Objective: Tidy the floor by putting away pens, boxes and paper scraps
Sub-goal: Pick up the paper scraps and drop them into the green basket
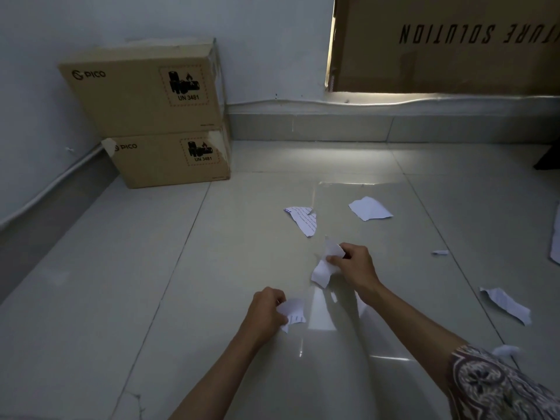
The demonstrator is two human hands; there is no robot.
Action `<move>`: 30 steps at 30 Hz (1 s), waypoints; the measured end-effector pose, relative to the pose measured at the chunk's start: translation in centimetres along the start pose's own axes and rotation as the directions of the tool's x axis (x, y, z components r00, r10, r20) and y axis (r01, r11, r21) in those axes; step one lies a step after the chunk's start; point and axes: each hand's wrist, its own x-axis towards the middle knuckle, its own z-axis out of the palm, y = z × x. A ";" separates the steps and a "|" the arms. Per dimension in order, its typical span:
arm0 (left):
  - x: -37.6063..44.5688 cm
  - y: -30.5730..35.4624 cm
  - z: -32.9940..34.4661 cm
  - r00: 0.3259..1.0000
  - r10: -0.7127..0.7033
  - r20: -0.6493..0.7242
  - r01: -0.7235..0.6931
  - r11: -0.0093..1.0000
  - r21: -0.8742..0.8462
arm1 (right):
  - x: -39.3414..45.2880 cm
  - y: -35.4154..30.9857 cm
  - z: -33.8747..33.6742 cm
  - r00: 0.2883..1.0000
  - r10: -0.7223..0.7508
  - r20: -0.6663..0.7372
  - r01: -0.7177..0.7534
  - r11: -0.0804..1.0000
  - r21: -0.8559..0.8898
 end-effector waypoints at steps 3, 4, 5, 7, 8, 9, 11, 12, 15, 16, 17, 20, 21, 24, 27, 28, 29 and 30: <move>0.2 -0.3 0.2 0.997 0.072 -0.034 -0.070 0.996 0.046 | 0.7 -0.9 0.5 1.000 -0.024 0.016 0.024 1.000 0.013; 0.2 -0.4 0.4 0.993 0.105 -0.046 -0.102 0.993 0.059 | 0.9 -1.2 0.6 0.999 -0.030 0.023 0.029 0.999 0.017; 0.2 -0.5 0.5 0.990 0.126 -0.058 -0.122 0.990 0.067 | 1.2 -1.3 0.8 0.999 -0.033 0.028 0.033 0.999 0.024; 0.2 -0.6 0.8 0.990 0.125 -0.059 -0.121 0.990 0.066 | 1.7 -1.4 1.3 0.999 -0.041 0.033 0.040 0.999 0.033; 0.3 -0.6 0.9 0.991 0.122 -0.060 -0.118 0.991 0.068 | 1.9 -1.3 1.6 0.998 -0.043 0.036 0.042 0.998 0.038; 0.4 -0.5 0.9 0.992 0.116 -0.057 -0.112 0.991 0.077 | 2.1 -1.0 2.0 0.998 -0.046 0.040 0.044 0.998 0.043; 0.3 -0.5 0.9 0.993 0.105 -0.045 -0.103 0.994 0.042 | 2.2 -0.7 2.4 0.998 -0.046 0.049 0.044 0.998 0.042; 0.2 -0.5 0.8 0.995 0.092 -0.045 -0.093 0.996 -0.010 | 2.3 -0.5 2.6 0.997 -0.052 0.051 0.050 0.998 0.042; 0.3 -0.6 -0.1 0.997 0.049 -0.066 -0.061 0.978 -0.200 | 2.9 -0.3 2.7 0.997 -0.067 0.044 0.065 0.997 0.044; 0.6 -0.7 -0.6 0.995 0.023 -0.094 -0.048 0.962 -0.269 | 3.2 -0.5 2.7 0.997 -0.074 0.035 0.073 0.997 0.040; 1.0 -0.8 -1.2 0.990 -0.009 -0.142 -0.040 0.939 -0.341 | 3.6 -0.7 2.7 0.996 -0.083 0.027 0.082 0.996 0.036; 2.3 -1.6 -2.7 0.935 -0.129 -0.329 -0.050 0.873 -0.485 | 5.2 -1.3 2.8 0.994 -0.111 0.008 0.111 0.994 0.003; 2.5 -2.1 -3.0 0.918 -0.154 -0.365 -0.059 0.858 -0.511 | 5.8 -1.5 2.9 0.992 -0.124 0.010 0.124 0.992 -0.008; 2.5 -3.4 -3.5 0.884 -0.233 -0.405 -0.050 0.814 -0.579 | 7.6 -2.0 3.7 0.988 -0.153 0.011 0.154 0.984 -0.091; 2.5 -4.1 -3.5 0.882 -0.255 -0.396 -0.051 0.784 -0.619 | 9.4 -1.6 4.8 0.990 -0.138 0.016 0.138 0.965 -0.222; 2.6 -4.2 -3.5 0.886 -0.256 -0.387 -0.052 0.774 -0.631 | 10.0 -1.2 5.1 0.992 -0.120 0.025 0.123 0.954 -0.274; 2.7 -4.2 -3.5 0.890 -0.260 -0.375 -0.048 0.763 -0.644 | 10.3 -1.0 5.5 0.994 -0.108 0.031 0.113 0.944 -0.309; 2.8 -4.2 -3.5 0.892 -0.263 -0.367 -0.044 0.759 -0.650 | 10.7 -0.7 5.9 0.995 -0.095 0.026 0.098 0.940 -0.327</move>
